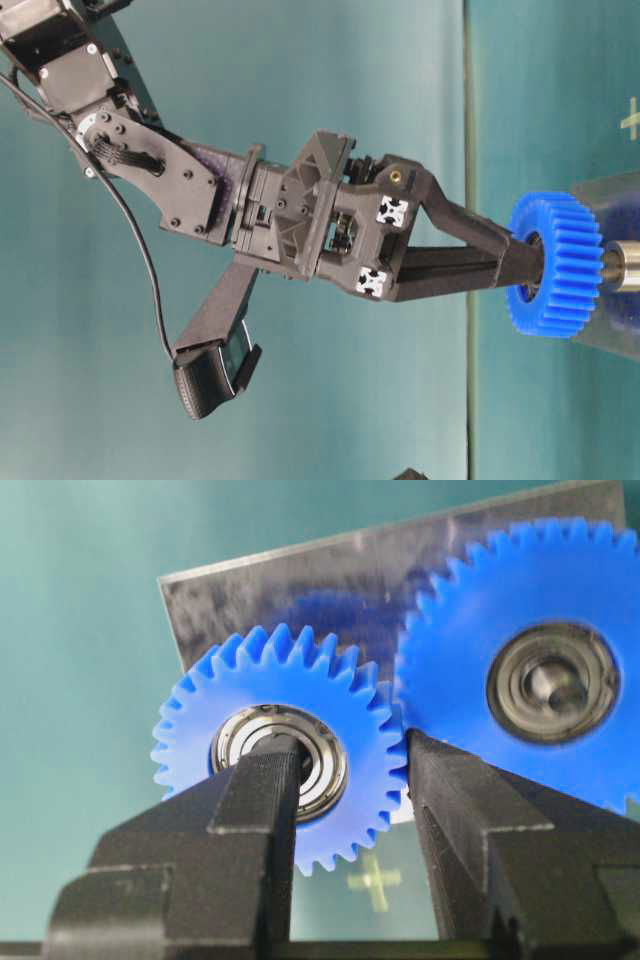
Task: Fit the small gear onto the shaft.
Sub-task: 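Position the small blue gear above the empty shaft with the right gripper, then lower the small gear onto the shaft, meshing it with the large gear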
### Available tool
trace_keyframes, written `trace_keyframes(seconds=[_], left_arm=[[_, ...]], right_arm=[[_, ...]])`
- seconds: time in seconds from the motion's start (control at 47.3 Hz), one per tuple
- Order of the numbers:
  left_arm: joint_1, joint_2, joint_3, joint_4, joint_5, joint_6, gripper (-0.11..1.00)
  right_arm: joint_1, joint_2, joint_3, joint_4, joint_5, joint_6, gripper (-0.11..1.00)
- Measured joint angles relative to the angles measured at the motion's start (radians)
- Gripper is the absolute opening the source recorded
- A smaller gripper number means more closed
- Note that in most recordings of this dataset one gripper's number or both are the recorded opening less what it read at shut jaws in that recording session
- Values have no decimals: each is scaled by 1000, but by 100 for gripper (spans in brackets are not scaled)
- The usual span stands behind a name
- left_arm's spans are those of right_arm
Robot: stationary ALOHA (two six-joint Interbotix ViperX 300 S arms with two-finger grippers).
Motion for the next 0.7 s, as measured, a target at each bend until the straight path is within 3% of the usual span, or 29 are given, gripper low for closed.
trace_keyframes(seconds=[0.444,0.697], left_arm=[[0,-2,2,-2,-2,0,0],[0,-3,0,0,-3,0,0]], right_arm=[[3,5,-5,-25,2,2,35],[3,8,-8,-25,2,41,36]])
